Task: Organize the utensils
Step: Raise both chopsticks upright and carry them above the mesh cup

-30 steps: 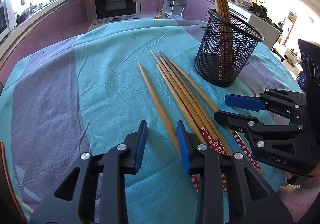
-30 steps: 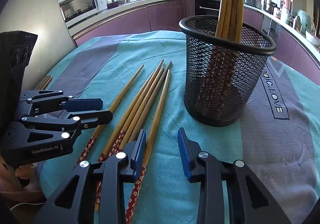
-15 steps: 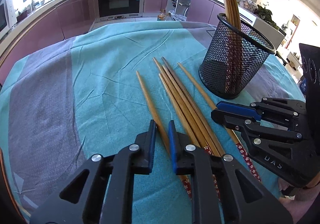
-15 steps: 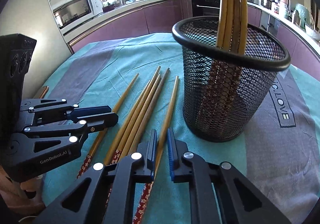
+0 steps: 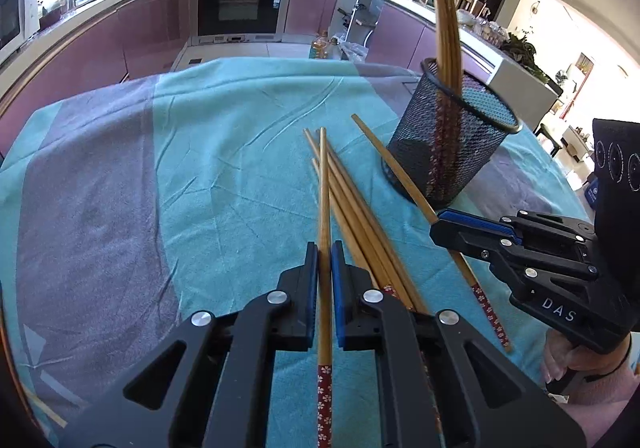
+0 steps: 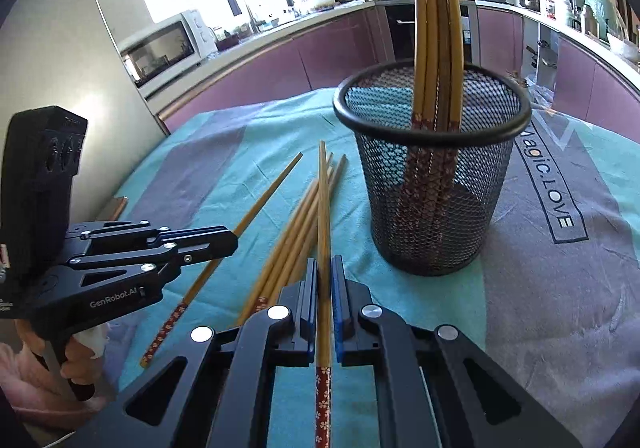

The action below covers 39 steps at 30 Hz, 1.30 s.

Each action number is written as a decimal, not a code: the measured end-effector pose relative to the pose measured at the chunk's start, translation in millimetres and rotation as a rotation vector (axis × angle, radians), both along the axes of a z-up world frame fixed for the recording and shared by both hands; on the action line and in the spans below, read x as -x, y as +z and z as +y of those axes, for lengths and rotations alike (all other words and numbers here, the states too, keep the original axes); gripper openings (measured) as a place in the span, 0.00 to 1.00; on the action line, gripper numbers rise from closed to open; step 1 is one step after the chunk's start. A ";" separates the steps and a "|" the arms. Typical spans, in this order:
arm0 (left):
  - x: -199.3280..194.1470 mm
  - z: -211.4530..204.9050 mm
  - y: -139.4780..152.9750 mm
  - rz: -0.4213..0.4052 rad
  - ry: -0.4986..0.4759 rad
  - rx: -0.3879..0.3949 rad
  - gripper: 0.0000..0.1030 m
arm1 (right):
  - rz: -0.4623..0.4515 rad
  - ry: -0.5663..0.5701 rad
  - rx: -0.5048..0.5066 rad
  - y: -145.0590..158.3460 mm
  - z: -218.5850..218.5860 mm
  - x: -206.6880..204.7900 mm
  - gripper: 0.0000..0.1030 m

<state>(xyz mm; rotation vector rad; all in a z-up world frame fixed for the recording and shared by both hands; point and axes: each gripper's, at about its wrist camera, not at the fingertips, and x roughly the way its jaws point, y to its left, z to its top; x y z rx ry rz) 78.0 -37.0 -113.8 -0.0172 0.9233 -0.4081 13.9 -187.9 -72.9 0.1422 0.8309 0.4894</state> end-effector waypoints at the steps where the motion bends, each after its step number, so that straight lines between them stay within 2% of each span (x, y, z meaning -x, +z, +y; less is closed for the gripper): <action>1: 1.7 0.1 4.1 -0.009 -0.006 0.008 0.07 | -0.014 0.004 -0.009 5.0 -2.3 2.8 0.06; 15: 21.7 8.5 76.2 -0.144 -0.085 0.138 0.07 | -0.166 -0.029 -0.115 55.9 -34.6 22.0 0.06; 26: 24.4 5.7 117.6 -0.227 -0.117 0.199 0.07 | -0.270 -0.056 -0.133 90.7 -57.1 17.4 0.06; 39: 18.2 -6.6 184.8 -0.383 -0.146 0.268 0.07 | -0.383 -0.094 -0.126 135.0 -74.7 7.3 0.06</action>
